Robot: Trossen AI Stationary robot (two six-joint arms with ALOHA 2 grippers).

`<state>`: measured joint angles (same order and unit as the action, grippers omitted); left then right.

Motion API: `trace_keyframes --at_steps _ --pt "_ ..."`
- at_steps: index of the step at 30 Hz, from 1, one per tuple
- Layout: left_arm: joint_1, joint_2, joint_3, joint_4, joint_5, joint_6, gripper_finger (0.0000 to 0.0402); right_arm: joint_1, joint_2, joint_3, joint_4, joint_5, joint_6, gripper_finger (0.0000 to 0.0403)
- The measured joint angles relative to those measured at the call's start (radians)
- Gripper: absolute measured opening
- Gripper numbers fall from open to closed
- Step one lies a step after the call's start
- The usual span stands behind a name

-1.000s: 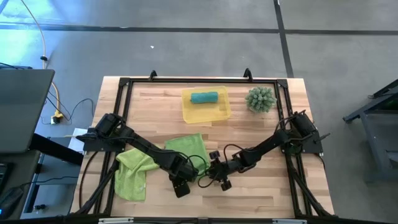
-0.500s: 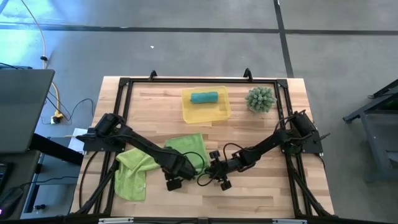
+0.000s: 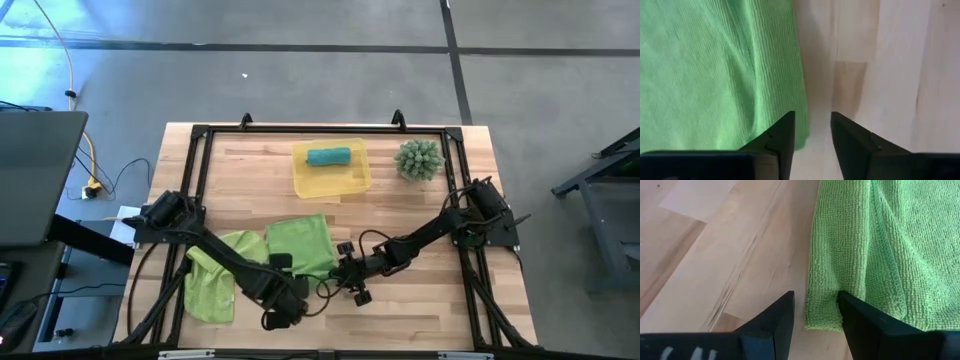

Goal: Roll microfiber towels into tight, uniform cylinder then place into a basket
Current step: Roll the green microfiber cloth

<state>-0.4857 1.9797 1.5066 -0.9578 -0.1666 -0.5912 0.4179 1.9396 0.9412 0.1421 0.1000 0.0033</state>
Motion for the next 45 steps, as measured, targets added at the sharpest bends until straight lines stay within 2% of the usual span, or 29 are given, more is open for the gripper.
trace_keyframes --at_steps 10,14,18,21,25,30,32,34,36,39,43,45 --pt "-0.009 0.108 0.0 -0.007 -0.067 0.064 0.0187 -0.001 0.0 -0.001 0.004 -0.001 0.043 0.0146" --pt "-0.009 0.141 0.0 -0.04 -0.084 0.059 0.0196 -0.001 0.0 -0.001 0.004 -0.002 0.045 0.0146" --pt "-0.006 0.158 0.005 -0.05 -0.047 0.053 0.0195 -0.001 0.001 -0.001 0.003 -0.003 0.054 0.0146" --pt "-0.006 0.16 0.005 -0.048 -0.028 0.052 0.0175 -0.001 0.001 -0.001 0.0 -0.004 0.073 0.0142" --pt "-0.014 0.159 0.003 -0.036 -0.039 0.025 0.0115 0.0 0.001 -0.001 0.0 0.003 0.076 0.0121" --pt "-0.021 0.159 -0.009 -0.005 -0.048 -0.009 0.0025 -0.001 0.001 0.0 -0.009 0.029 0.103 0.0055" --pt "-0.027 0.137 -0.038 0.044 -0.055 -0.025 0.0009 -0.001 0.0 0.0 -0.021 0.031 0.123 0.0021" --pt "-0.033 0.114 -0.079 0.145 -0.053 -0.052 0.0011 -0.001 -0.004 0.0 -0.04 0.028 0.138 0.0007" --pt "-0.043 0.072 -0.135 0.257 -0.048 -0.079 0.0016 -0.002 -0.011 0.0 -0.052 -0.001 0.183 0.0011" --pt "-0.051 0.018 -0.23 0.454 -0.015 -0.13 0.0018 -0.009 -0.035 0.0 -0.073 -0.104 0.247 0.0009" --pt "-0.054 -0.047 -0.345 0.654 0.012 -0.263 0.0018 -0.031 -0.062 -0.004 -0.087 -0.296 0.343 0.0004" --pt "-0.059 -0.065 -0.394 0.69 0.011 -0.344 0.0018 -0.049 -0.062 0.001 -0.065 -0.389 0.406 0.0004"
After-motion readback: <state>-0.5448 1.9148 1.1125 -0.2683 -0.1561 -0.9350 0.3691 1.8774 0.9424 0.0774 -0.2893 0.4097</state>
